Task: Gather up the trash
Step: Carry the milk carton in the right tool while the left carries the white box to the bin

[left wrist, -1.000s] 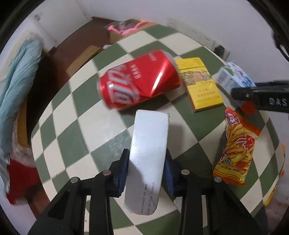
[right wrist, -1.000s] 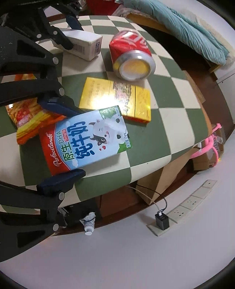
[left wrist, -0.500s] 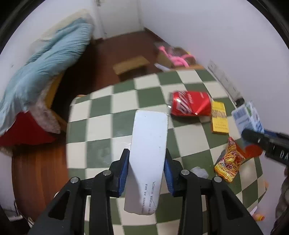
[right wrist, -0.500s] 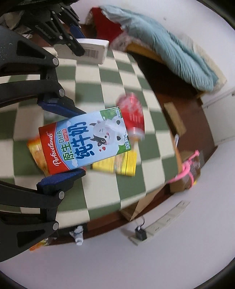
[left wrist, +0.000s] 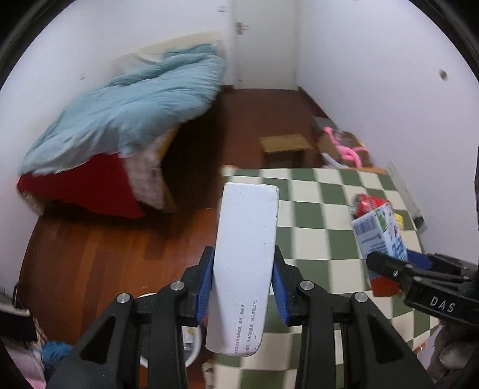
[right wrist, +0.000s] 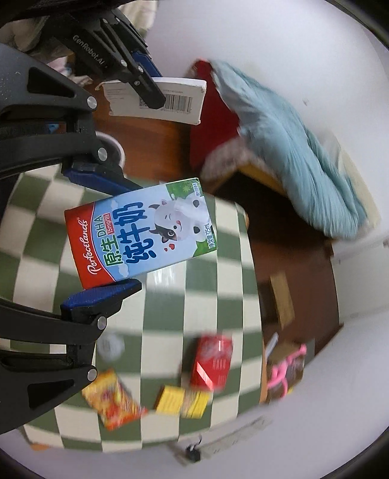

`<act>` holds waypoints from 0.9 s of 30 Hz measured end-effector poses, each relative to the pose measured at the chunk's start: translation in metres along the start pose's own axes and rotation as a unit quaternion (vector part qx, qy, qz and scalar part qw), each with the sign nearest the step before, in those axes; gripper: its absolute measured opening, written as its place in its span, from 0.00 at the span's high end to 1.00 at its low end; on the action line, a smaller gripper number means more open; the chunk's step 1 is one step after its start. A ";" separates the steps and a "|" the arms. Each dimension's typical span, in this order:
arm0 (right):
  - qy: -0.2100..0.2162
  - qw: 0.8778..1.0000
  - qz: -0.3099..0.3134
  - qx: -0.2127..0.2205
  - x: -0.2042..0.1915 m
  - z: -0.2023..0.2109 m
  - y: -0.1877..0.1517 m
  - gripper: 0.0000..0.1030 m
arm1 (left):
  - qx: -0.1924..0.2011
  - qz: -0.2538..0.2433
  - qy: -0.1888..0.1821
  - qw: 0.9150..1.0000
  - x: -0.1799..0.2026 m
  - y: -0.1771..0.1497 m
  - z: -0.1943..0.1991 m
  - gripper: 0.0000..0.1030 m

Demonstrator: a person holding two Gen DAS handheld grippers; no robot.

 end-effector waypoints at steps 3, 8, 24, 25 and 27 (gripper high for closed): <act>0.022 0.999 0.023 -0.013 -0.049 -0.016 -0.011 0.44 | 0.000 0.030 0.021 0.999 -0.047 -0.014 0.009 0.69; 0.052 0.996 0.057 -0.051 -0.123 -0.058 -0.036 0.44 | -0.028 0.086 0.051 0.995 -0.120 -0.052 0.001 0.69; 0.008 0.973 0.095 -0.213 -0.223 -0.257 -0.139 0.45 | -0.200 0.299 -0.023 0.933 -0.264 -0.200 -0.132 0.68; 0.004 0.971 0.095 -0.221 -0.225 -0.268 -0.143 0.45 | -0.204 0.304 -0.026 0.930 -0.267 -0.204 -0.139 0.68; -0.004 0.967 0.096 -0.235 -0.229 -0.286 -0.153 0.45 | -0.214 0.314 -0.026 0.925 -0.275 -0.212 -0.148 0.66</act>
Point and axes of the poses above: each gripper's, at about its wrist camera, not at the fingertips, and z roughly against the way its jaws point, x to its right, y to its top, the point moved 3 cm from there along -z, roughly the way its jaws point, and after that the axes turned 1 degree about x, right-handed, at the moved point
